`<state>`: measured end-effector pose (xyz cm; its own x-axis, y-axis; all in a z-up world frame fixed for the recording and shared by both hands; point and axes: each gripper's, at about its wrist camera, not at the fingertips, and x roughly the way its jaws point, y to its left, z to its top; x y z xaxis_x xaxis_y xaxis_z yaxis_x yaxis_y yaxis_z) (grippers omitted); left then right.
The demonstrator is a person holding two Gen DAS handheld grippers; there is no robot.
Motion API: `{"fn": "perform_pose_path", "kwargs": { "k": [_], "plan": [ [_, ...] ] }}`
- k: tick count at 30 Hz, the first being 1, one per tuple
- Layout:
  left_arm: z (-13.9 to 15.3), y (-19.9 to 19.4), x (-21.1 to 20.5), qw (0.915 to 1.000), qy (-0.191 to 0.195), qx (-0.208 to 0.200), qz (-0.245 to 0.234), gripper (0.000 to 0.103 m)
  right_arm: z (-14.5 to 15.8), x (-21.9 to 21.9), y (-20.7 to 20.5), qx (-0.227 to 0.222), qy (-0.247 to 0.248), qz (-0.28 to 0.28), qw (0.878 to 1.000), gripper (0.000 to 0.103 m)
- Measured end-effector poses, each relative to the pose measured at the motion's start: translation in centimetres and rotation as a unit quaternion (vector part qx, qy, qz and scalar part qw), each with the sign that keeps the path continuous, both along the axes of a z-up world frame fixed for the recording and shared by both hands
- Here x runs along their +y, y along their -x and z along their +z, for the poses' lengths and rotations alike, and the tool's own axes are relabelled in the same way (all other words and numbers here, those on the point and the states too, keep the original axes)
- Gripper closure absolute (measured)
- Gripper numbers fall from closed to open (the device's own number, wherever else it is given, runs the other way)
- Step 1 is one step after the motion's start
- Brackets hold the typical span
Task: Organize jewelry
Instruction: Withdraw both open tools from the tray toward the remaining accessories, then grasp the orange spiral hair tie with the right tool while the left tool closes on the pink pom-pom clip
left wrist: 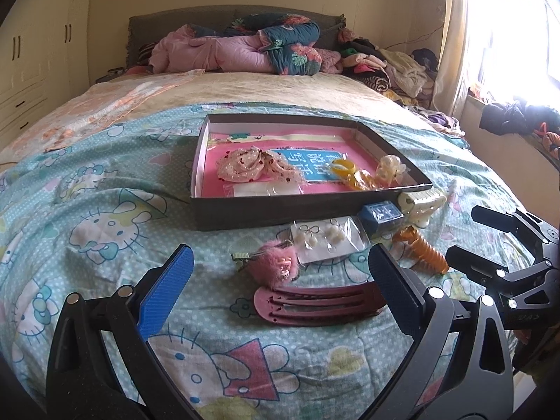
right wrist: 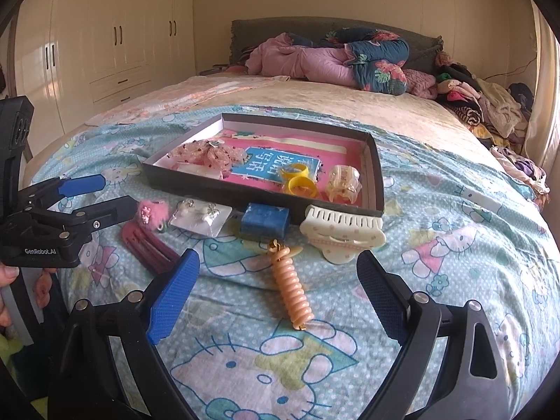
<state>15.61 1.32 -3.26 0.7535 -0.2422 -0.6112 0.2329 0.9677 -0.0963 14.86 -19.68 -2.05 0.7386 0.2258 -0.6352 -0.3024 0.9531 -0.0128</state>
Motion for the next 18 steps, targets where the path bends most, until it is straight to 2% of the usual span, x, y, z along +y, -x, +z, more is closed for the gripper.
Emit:
{"fn": "perform_pose_path", "kwargs": {
  "k": [18],
  "plan": [
    [-2.8,-4.0,1.1,0.9979,0.015,0.056,0.028,0.012,-3.5,-1.8,-0.9,0.037,0.010,-0.013,0.999,0.014]
  ]
}}
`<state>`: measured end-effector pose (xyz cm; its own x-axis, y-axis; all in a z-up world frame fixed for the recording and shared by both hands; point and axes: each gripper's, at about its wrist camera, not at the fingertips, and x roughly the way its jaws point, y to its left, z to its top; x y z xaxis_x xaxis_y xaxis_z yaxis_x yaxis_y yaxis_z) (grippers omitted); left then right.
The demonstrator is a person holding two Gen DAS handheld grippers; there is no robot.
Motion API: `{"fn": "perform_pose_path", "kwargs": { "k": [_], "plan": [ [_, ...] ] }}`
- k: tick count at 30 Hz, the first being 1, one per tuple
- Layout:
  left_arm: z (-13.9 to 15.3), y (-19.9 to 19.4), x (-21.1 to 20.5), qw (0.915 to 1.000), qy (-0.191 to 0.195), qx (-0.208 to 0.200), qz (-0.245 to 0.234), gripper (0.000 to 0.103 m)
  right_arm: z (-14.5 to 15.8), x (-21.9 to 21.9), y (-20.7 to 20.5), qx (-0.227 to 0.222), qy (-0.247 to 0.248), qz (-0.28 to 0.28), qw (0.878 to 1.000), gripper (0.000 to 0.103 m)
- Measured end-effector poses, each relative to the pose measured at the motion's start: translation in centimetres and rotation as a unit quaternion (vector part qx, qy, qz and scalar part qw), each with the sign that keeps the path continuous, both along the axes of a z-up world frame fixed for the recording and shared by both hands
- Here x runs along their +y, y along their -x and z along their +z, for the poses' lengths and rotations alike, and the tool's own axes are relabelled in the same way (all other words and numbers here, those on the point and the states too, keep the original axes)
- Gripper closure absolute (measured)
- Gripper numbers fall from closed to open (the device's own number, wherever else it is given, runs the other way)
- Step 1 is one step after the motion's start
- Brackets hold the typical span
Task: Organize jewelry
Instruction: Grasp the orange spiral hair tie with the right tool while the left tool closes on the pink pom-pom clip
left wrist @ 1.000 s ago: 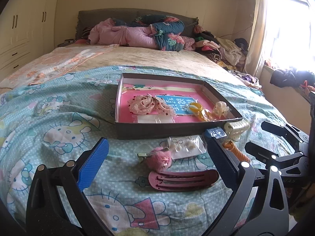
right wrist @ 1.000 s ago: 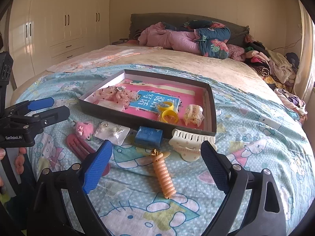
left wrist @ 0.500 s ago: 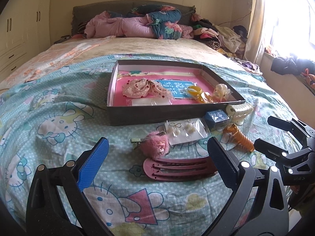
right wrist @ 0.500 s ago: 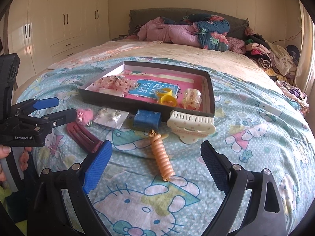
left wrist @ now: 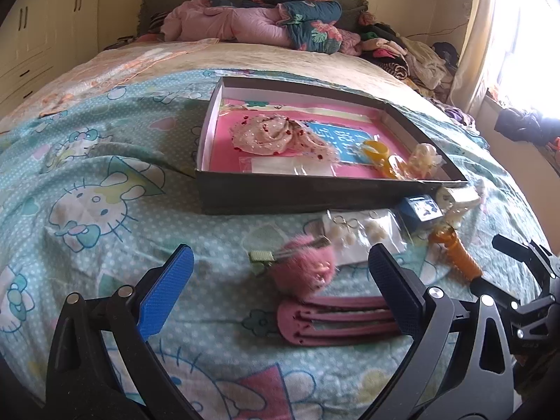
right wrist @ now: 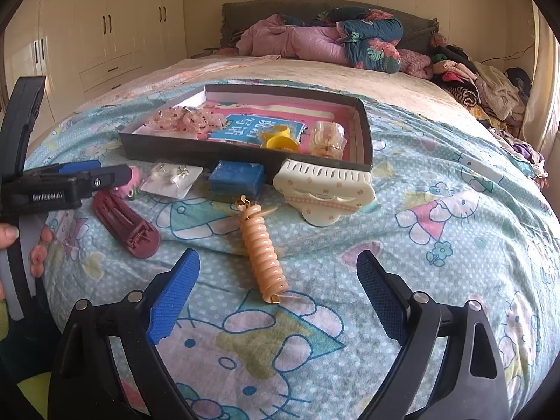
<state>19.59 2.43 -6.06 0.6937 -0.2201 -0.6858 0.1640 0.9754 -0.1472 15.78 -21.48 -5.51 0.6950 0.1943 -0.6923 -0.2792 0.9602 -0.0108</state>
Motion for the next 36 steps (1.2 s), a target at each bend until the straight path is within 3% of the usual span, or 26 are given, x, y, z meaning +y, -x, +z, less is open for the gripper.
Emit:
{"fn": "perform_pose_path", "kwargs": {
  "k": [3,12,17,20,23,36],
  "plan": [
    [-0.3,-0.6,-0.1,0.9999,0.006,0.008,-0.004,0.012,-0.4,0.1,-0.6,0.003,0.006,0.002,1.000,0.016],
    [-1.3,-0.9,-1.0,0.9994,-0.003,0.025,-0.022,0.028,-1.8,0.0,-2.2,0.031,0.002,0.006,0.999,0.048],
    [-1.3,-0.9,-1.0,0.9993,-0.002,0.028,-0.025,0.041,-1.8,0.7,-1.5,0.036,0.000,0.032,0.999,0.085],
    [-1.3,-0.8,-1.2,0.9992,-0.005,0.029,-0.029,0.058,-1.7,1.4,-0.9,0.034,0.009,0.044,0.998,0.086],
    [-1.2,-0.6,-1.1,0.9991,-0.003,0.028,-0.030,0.066,-1.3,1.6,-0.4,0.035,-0.001,0.053,0.998,0.086],
    [0.7,0.9,0.4,0.9996,0.021,0.005,-0.019,0.070,1.3,3.5,1.1,0.012,-0.017,0.089,0.996,0.086]
  ]
}}
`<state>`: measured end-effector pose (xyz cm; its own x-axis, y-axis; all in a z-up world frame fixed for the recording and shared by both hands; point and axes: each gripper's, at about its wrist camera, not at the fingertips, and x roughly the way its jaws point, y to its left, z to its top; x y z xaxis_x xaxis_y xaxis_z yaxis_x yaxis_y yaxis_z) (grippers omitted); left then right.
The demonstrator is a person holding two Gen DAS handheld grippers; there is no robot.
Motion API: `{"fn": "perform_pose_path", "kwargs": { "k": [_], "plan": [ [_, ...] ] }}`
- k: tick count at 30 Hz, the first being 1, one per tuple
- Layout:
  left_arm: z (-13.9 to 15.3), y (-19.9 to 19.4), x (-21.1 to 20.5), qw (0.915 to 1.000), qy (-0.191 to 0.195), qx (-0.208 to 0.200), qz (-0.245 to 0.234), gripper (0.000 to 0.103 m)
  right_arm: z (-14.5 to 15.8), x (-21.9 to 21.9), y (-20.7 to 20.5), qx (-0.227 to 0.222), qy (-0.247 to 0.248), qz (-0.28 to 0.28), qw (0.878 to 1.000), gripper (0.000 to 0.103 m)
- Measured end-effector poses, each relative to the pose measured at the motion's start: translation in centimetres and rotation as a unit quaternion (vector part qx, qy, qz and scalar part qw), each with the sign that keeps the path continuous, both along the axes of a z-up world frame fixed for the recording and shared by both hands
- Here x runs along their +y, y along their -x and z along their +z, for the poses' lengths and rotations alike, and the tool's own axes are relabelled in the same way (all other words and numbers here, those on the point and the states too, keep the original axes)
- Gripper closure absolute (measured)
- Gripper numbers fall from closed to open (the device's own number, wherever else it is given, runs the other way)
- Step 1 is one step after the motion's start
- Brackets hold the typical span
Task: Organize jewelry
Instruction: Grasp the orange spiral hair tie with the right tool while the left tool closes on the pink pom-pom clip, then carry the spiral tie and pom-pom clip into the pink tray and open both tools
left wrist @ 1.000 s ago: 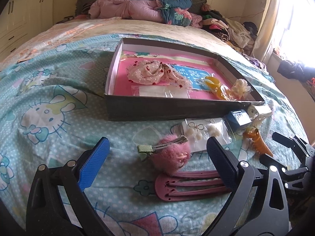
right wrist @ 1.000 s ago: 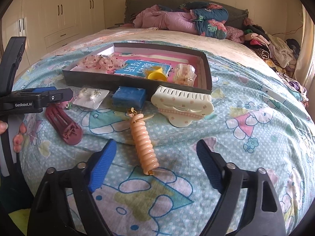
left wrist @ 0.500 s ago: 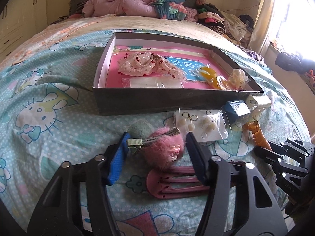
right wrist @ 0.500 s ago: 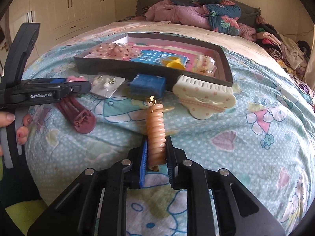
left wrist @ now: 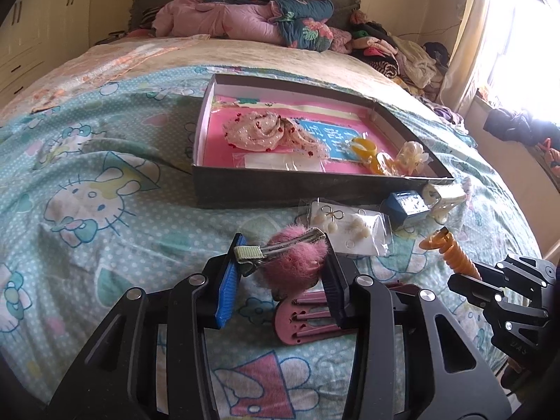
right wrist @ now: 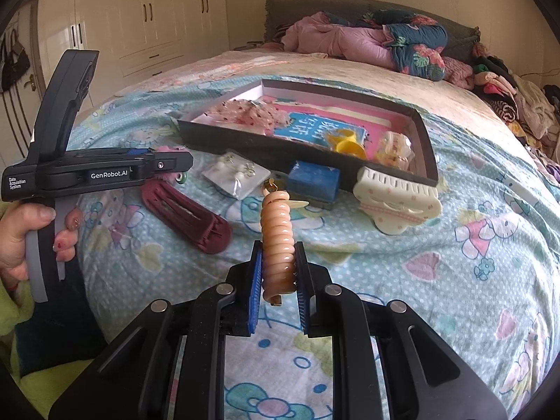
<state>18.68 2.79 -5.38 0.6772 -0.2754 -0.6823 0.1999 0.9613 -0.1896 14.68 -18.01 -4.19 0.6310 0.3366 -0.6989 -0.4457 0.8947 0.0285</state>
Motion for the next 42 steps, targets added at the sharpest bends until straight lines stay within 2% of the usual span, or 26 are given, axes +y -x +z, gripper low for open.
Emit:
{"fn": "perform_pose_path", "kwargs": {
  "k": [13,22,31,42],
  "plan": [
    [3.0,0.8,1.5,0.9989,0.018,-0.039,0.017,0.070,2.5,1.8,-0.4,-0.027,-0.002,0.023,0.999,0.086],
    [3.6,0.2,2.0,0.9984,0.021,-0.046,0.025,0.070,3.3,2.5,-1.4,-0.039,-0.005,0.028,0.999,0.086],
    [4.3,-1.1,1.3,0.9983,0.018,-0.052,0.020,0.070,3.7,1.9,-3.2,-0.046,-0.010,0.016,0.999,0.086],
    [4.7,-3.0,-1.2,0.9983,0.011,-0.057,-0.001,0.070,3.9,-1.0,-6.0,-0.050,-0.014,-0.021,0.998,0.086]
  ]
}}
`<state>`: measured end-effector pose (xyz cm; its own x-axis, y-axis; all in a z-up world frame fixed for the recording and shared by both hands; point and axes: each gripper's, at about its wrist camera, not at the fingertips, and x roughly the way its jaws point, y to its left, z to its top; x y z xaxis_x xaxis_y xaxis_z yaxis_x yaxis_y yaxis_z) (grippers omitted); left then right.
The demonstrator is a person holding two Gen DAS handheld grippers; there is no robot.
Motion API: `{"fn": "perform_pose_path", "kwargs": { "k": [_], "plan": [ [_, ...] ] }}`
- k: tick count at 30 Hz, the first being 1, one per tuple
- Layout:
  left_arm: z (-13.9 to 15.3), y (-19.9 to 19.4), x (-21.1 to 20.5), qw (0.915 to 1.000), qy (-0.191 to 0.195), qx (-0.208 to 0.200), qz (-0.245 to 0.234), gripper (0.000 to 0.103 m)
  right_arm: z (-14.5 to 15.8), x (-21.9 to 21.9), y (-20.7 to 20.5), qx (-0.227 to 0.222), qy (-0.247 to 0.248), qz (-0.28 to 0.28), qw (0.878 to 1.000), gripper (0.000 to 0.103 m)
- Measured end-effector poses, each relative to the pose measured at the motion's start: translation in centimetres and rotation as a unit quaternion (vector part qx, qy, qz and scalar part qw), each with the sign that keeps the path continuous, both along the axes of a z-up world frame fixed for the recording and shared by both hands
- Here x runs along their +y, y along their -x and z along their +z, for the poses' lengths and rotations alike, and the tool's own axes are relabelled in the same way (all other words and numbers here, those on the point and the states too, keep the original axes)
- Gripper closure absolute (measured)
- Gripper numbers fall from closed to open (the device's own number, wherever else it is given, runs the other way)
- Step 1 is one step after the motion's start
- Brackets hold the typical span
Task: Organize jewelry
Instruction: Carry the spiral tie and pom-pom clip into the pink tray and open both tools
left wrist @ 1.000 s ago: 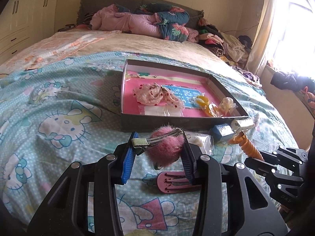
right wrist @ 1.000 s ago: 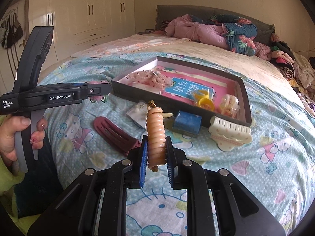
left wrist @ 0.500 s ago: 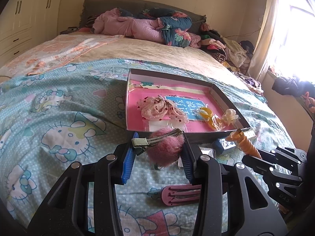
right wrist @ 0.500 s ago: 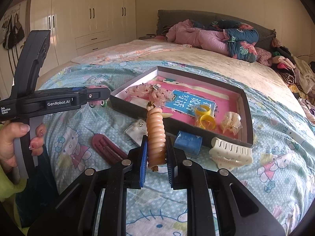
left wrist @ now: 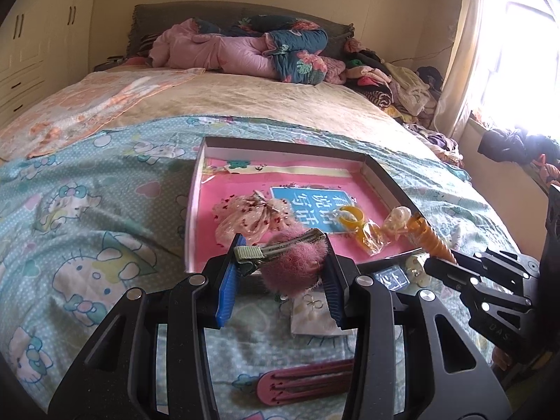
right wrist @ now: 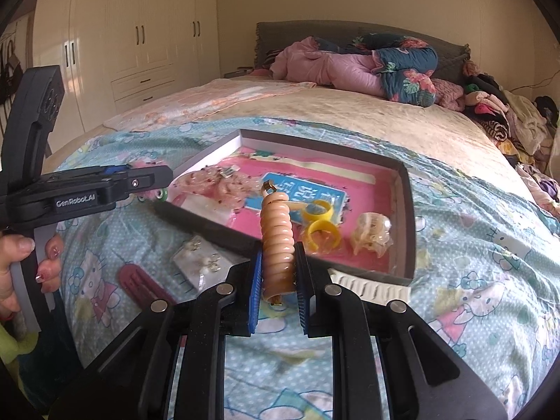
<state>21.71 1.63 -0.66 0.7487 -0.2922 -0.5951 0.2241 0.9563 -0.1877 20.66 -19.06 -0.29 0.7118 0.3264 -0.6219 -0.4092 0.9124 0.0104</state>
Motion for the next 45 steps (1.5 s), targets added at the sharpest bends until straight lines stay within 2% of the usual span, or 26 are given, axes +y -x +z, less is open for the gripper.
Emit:
{"fn": "perform_pose_path", "kwargs": {
  "k": [14,23,35,45],
  "plan": [
    [-1.2,-2.6,-3.1,0.9995,-0.013,0.012,-0.025,0.070,-0.5,-3.0,-3.5,-0.001,0.007,-0.044,0.999,0.086],
    [-1.7,-4.7,-4.7,0.9990,-0.017,0.020,-0.037,0.070,-1.0,-4.2,-7.3,0.007,0.016,-0.067,0.998,0.086],
    [-3.3,-7.6,-6.6,0.9977,-0.023,0.042,-0.048,0.070,-2.2,-4.6,-13.1,0.039,0.020,-0.086,0.995,0.086],
    [-4.2,-8.7,-7.2,0.9969,-0.032,0.050,-0.053,0.070,-3.9,-4.8,-16.4,0.074,0.029,-0.099,0.992,0.086]
  ]
}}
